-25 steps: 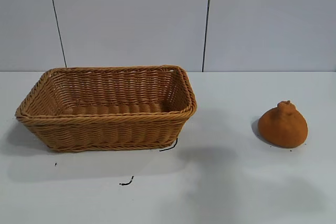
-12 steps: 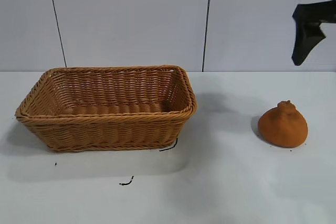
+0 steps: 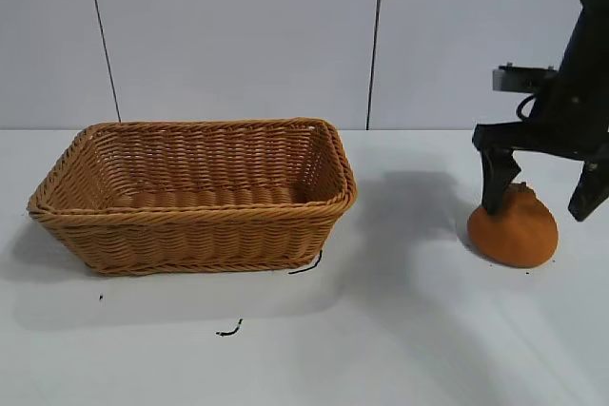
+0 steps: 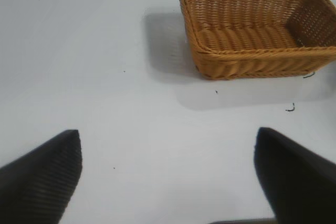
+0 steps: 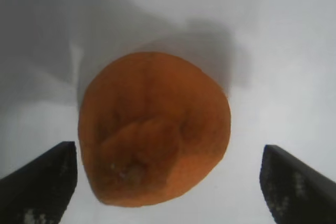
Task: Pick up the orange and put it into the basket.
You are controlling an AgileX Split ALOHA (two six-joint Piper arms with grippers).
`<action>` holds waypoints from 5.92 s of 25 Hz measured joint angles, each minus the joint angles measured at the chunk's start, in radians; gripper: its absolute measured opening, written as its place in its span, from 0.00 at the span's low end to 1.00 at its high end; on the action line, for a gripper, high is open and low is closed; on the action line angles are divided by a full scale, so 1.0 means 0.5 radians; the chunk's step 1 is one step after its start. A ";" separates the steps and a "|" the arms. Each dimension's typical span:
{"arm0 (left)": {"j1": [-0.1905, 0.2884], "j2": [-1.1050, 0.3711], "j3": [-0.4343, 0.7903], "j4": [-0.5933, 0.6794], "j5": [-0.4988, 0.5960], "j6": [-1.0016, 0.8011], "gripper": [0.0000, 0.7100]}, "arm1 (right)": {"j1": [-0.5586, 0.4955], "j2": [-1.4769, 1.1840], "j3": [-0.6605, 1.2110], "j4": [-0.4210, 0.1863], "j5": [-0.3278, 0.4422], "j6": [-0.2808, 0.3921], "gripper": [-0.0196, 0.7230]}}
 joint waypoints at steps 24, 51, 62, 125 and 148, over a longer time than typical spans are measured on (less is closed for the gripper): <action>0.000 0.000 0.000 0.000 0.000 0.000 0.90 | -0.005 -0.406 -0.369 -0.010 0.219 -0.083 0.12; 0.000 0.000 0.000 0.000 -0.004 0.000 0.90 | 1.205 0.010 -0.651 0.001 -0.404 0.017 0.12; 0.000 0.000 0.000 0.000 -0.002 0.000 0.90 | 1.207 0.304 -0.652 0.052 -0.517 0.022 0.25; 0.000 0.000 0.000 0.000 0.000 0.000 0.90 | -0.007 -2.281 1.246 -0.168 0.616 -0.023 0.96; 0.000 0.000 0.000 0.000 0.000 0.000 0.90 | -0.007 -4.246 1.835 -0.174 0.272 -0.089 0.96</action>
